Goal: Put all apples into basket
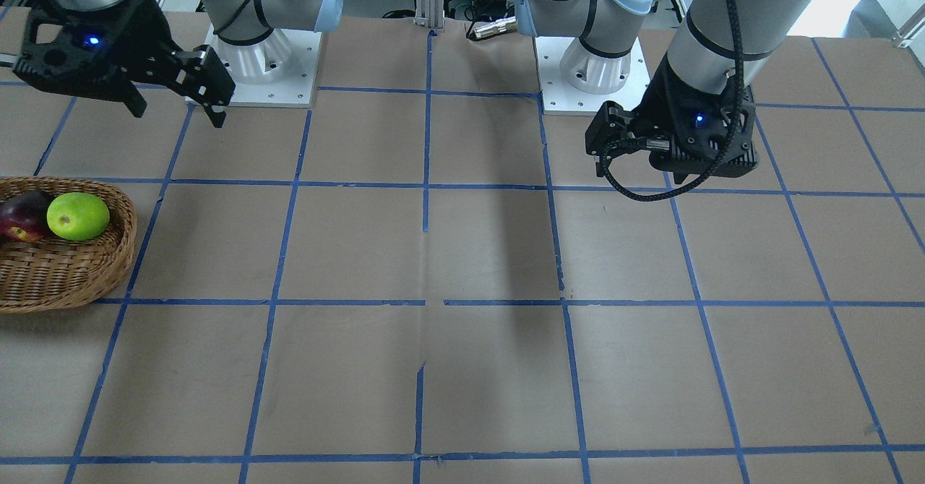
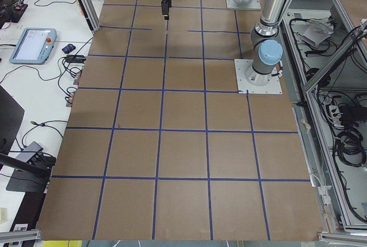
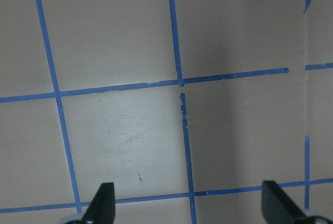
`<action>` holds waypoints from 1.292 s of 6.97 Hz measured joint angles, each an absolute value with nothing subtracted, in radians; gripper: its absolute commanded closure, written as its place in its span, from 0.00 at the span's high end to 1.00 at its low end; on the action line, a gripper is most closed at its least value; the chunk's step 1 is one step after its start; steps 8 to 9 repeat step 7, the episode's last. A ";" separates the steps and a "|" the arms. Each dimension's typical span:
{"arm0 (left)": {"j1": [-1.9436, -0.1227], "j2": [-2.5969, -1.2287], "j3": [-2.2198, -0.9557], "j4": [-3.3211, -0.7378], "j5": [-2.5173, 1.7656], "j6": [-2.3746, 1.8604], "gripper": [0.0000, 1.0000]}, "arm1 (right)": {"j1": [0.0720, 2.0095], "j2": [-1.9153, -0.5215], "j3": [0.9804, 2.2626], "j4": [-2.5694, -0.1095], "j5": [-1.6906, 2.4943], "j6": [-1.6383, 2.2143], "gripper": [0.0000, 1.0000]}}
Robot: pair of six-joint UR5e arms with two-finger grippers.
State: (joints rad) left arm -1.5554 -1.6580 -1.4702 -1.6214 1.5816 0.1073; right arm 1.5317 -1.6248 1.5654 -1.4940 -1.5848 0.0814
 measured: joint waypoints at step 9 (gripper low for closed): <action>-1.555 -1.657 -1.471 -1.614 1.580 0.107 1.00 | 1.577 -1.616 1.575 -1.582 -1.565 0.112 1.00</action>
